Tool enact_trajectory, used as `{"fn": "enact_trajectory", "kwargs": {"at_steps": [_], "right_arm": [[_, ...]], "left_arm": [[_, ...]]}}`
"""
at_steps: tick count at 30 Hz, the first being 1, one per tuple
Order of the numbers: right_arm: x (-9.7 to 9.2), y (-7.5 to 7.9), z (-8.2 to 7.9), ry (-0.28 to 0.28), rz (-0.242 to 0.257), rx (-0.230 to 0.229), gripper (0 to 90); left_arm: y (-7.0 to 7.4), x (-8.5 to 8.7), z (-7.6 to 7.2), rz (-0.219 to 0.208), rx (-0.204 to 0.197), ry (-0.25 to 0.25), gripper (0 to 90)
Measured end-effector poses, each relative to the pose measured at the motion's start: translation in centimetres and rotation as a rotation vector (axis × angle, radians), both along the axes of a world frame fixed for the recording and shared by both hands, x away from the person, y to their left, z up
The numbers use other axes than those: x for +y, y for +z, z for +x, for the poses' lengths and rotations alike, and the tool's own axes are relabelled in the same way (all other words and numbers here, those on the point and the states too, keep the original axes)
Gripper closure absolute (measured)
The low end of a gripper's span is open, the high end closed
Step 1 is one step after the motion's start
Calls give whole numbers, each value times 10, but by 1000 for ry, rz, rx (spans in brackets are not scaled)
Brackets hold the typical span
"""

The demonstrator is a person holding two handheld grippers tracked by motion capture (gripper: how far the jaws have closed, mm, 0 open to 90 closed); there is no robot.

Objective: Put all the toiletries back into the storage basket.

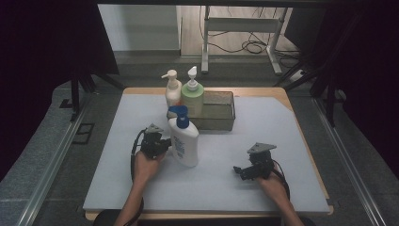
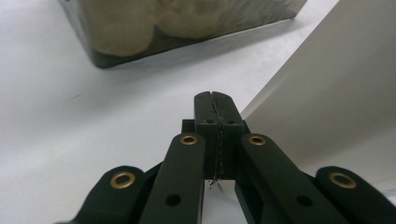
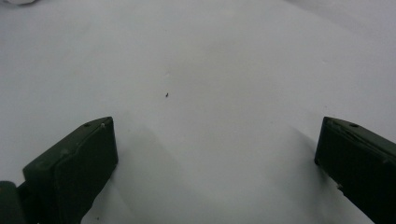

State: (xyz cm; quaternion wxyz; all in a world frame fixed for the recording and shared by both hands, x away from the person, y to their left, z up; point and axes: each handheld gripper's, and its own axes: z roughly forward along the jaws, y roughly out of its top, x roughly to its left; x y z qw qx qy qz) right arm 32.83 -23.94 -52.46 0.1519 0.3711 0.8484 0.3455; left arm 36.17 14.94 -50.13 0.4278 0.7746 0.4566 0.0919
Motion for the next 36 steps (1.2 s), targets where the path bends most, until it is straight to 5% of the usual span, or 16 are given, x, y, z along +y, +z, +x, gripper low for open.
{"fn": "enact_trajectory", "kwargs": {"at_steps": [36], "right_arm": [[0, 0, 0, 3, -2, -2, 0]], "left_arm": [[7, -51, -28, 6, -3, -143, 893]]}}
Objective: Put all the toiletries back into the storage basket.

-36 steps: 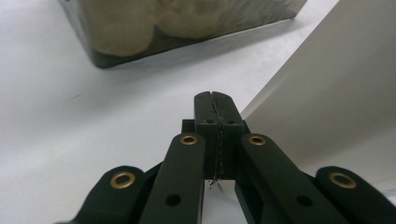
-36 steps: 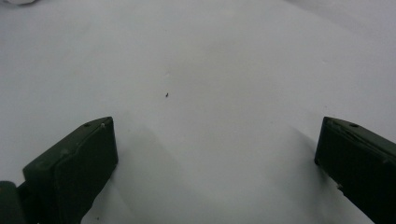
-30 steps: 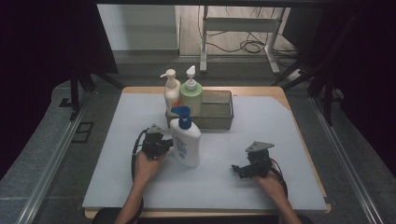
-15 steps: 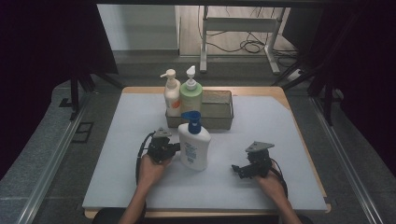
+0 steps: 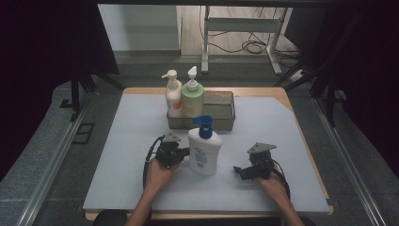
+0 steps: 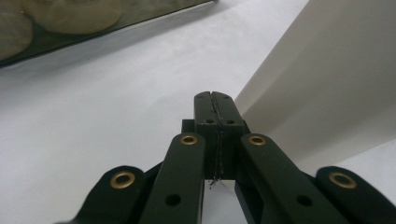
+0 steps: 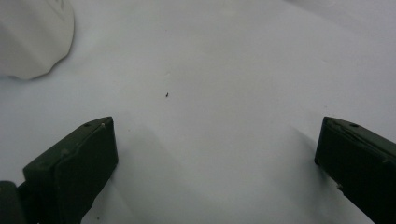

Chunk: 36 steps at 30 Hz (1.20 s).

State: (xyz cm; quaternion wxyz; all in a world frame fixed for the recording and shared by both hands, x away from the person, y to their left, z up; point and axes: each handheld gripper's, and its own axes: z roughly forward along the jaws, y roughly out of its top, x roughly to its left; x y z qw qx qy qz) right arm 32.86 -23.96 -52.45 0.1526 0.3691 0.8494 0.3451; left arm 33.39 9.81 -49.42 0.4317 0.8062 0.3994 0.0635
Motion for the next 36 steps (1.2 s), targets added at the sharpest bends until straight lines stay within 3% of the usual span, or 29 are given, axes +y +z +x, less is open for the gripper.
{"fn": "enact_trajectory", "kwargs": {"at_steps": [10, 18, 26, 31, 36], "right_arm": [[0, 1, 1, 2, 2, 9, 0], [-4, 5, 0, 20, 11, 10, 40], [-4, 18, -5, 57, 60, -15, 40], [1, 28, -11, 98, 76, -23, 50], [4, 36, -14, 130, 120, -24, 91]], "left_arm": [[0, 2, -3, 39, -25, 16, 886], [-1, 18, -12, 57, -38, 52, 837], [-7, 30, -28, 110, -54, 86, 701], [-12, 38, -38, 167, -64, 119, 559], [-18, 49, -46, 190, -47, 163, 446]]}}
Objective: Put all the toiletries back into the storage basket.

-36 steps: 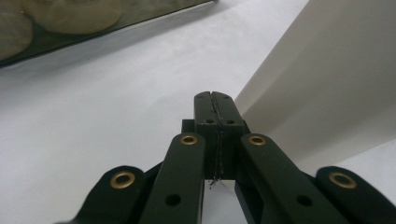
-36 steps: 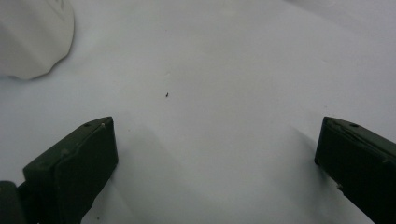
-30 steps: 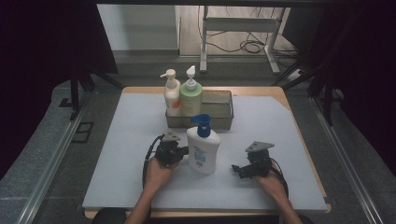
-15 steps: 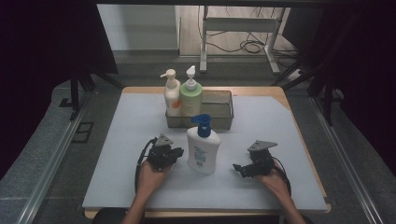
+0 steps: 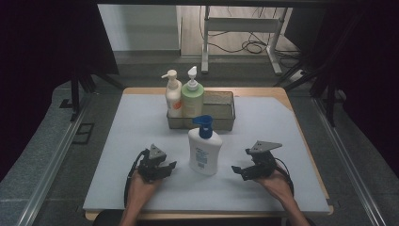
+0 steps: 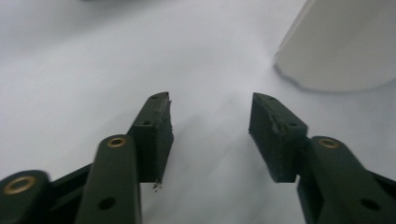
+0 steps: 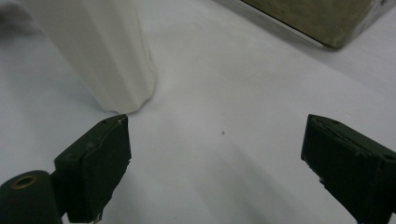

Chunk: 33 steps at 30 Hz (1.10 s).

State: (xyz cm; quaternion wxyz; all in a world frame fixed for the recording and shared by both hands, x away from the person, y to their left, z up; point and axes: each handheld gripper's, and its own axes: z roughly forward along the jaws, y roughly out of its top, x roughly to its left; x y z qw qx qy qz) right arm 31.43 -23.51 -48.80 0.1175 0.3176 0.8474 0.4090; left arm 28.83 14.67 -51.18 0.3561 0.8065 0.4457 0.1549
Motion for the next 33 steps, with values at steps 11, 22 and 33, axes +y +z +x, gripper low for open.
{"fn": "enact_trajectory", "kwargs": {"at_steps": [11, 22, 33], "right_arm": [[13, 17, -5, 67, 36, -9, 105], [34, 40, -4, 126, 42, -55, 119], [53, 51, 0, 171, 74, -60, 131]], "left_arm": [[-10, 12, -10, 62, 23, 50, 162], [-13, 12, -9, 46, 9, 49, 128], [-13, 12, -9, 49, 11, 48, 128]]}}
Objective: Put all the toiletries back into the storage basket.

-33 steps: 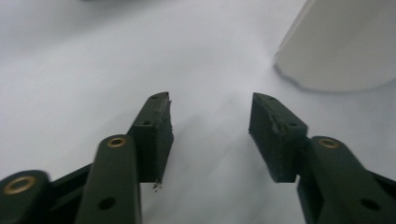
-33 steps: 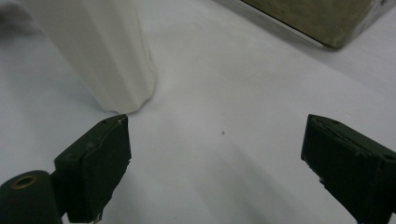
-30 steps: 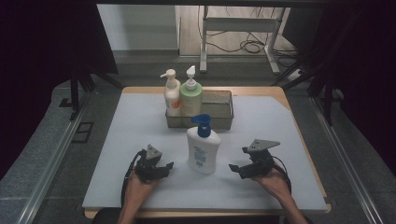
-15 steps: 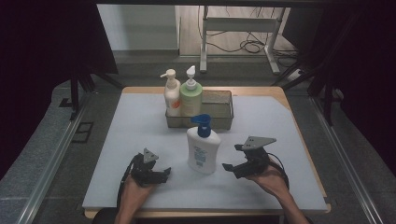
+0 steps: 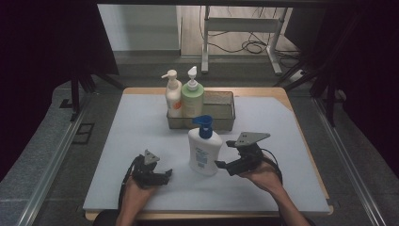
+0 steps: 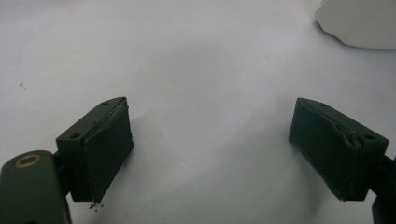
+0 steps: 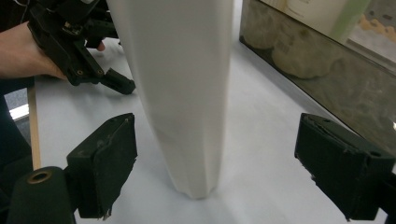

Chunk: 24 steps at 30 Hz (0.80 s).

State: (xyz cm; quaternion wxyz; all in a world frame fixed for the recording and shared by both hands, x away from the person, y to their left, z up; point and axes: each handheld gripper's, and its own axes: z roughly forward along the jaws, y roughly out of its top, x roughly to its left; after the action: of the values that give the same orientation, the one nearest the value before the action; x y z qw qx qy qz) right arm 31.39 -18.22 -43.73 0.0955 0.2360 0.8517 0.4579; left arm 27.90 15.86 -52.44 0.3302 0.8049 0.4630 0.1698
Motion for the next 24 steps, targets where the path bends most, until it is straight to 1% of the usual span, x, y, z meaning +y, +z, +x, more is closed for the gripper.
{"fn": "enact_trajectory", "kwargs": {"at_steps": [17, 21, 24], "right_arm": [[37, 9, 12, 18, -25, -20, 157], [43, 11, 13, 22, -25, -21, 184], [47, 12, 14, 28, -25, -19, 222]], "left_arm": [[0, 0, 0, 0, -2, 1, 129], [0, 0, 0, 0, -2, 1, 129], [0, 0, 0, 0, -3, 1, 128]]}}
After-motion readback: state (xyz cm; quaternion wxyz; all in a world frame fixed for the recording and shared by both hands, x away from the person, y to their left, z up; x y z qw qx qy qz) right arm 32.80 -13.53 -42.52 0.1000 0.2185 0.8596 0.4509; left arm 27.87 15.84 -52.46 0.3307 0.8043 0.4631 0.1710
